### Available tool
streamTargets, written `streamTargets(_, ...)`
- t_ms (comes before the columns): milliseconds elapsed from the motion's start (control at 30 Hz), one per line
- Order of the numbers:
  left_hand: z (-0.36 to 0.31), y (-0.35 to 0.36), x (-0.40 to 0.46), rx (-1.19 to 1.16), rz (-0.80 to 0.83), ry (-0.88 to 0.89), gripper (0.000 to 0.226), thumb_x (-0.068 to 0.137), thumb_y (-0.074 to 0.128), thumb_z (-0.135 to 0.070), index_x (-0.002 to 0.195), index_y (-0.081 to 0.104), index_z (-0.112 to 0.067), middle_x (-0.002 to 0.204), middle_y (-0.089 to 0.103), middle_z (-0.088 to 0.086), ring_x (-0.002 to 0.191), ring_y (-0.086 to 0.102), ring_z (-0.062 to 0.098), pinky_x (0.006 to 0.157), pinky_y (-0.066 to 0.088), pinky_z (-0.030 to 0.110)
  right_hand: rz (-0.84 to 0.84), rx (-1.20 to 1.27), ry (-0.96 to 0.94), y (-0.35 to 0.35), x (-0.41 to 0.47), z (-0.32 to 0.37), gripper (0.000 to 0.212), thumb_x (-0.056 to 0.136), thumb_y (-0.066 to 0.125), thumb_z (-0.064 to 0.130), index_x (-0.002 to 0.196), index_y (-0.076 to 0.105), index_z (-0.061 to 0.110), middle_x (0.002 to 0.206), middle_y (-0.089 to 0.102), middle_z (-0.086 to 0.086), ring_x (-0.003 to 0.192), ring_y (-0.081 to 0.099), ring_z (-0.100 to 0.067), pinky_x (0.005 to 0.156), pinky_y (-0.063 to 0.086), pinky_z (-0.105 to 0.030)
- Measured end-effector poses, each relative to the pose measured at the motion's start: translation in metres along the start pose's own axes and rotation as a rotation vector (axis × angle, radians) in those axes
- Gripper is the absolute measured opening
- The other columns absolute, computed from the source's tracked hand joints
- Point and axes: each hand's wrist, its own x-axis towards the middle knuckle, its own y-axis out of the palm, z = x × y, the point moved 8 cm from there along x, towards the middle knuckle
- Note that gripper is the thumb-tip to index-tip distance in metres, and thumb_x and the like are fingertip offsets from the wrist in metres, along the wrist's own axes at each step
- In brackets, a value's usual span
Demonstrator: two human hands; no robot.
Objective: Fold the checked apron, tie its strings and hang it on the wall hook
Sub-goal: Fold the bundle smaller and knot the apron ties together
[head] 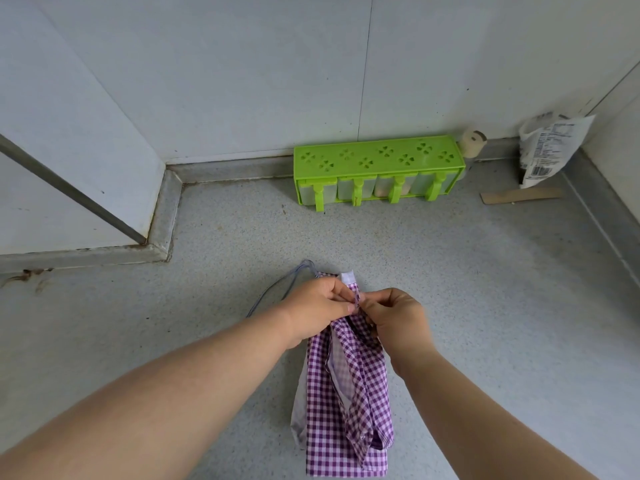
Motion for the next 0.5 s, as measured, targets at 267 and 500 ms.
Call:
streamTargets(267,-0.003,-0.001,0.002,0.089,-0.101,0.026,0.027,0.089,0.071,0.000,0.085,0.060,-0.024,0.073,0.064,-0.007,0.069,0.057,0.010,0.070,0.045,0.027,0.070,-0.427,-0.392,0.010,-0.015,0.016,0.023,0.098,0.062,0.021,0.111,0.076,0.034,0.104,0.069,0.018,0.092,0.066,0.001,0.079,0.052,-0.017)
streamTargets(500,-0.004,-0.004,0.000,0.161,-0.181,0.069,0.028,0.090,0.075,-0.011,0.076,0.055,-0.025,0.068,0.057,-0.008,0.065,0.051,0.010,0.066,0.042,0.028,0.190,-0.551,-0.468,0.017,-0.005,0.017,0.034,0.103,0.057,0.019,0.131,0.070,0.033,0.116,0.062,0.012,0.109,0.054,0.011,0.090,0.039,-0.002)
